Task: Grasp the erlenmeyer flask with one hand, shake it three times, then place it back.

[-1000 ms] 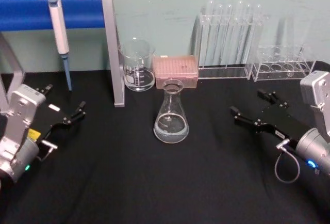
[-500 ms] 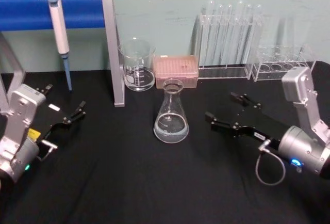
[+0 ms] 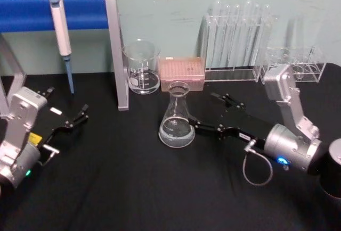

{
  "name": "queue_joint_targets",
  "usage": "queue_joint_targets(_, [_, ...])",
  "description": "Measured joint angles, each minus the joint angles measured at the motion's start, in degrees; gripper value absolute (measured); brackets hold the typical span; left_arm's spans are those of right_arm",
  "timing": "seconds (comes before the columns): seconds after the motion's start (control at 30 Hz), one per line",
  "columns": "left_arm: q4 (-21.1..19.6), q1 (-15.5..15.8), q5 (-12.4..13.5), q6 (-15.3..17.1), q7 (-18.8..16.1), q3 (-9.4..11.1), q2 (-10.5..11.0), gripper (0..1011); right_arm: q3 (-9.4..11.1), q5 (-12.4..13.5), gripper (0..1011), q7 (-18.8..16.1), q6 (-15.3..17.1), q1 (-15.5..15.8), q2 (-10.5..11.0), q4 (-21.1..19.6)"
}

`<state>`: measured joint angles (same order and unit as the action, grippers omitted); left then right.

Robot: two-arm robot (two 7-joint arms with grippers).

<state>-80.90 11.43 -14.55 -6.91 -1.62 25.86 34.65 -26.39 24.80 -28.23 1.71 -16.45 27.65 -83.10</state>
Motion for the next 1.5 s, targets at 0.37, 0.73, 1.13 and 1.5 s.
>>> queue_joint_targets(0.37, [0.00,0.00,0.00,0.00,0.00,0.00,0.00,1001,-1.77,-4.31,1000,-0.36,-2.31,-5.00,-5.10,6.99])
queue_joint_targets(0.73, [0.00,0.00,0.00,0.00,0.00,0.00,0.00,1001,-2.53,-6.63,1000,-1.20,-3.19,-8.66,-8.84,13.07])
queue_joint_targets(1.13, [0.00,0.00,0.00,0.00,0.00,0.00,0.00,1001,-2.81,-7.72,1000,-2.03,-3.78,-10.85,-11.09,16.91])
queue_joint_targets(1.5, [0.00,0.00,0.00,0.00,0.00,0.00,0.00,1001,-2.84,-8.17,1000,-2.11,-4.18,-11.42,-11.75,17.93])
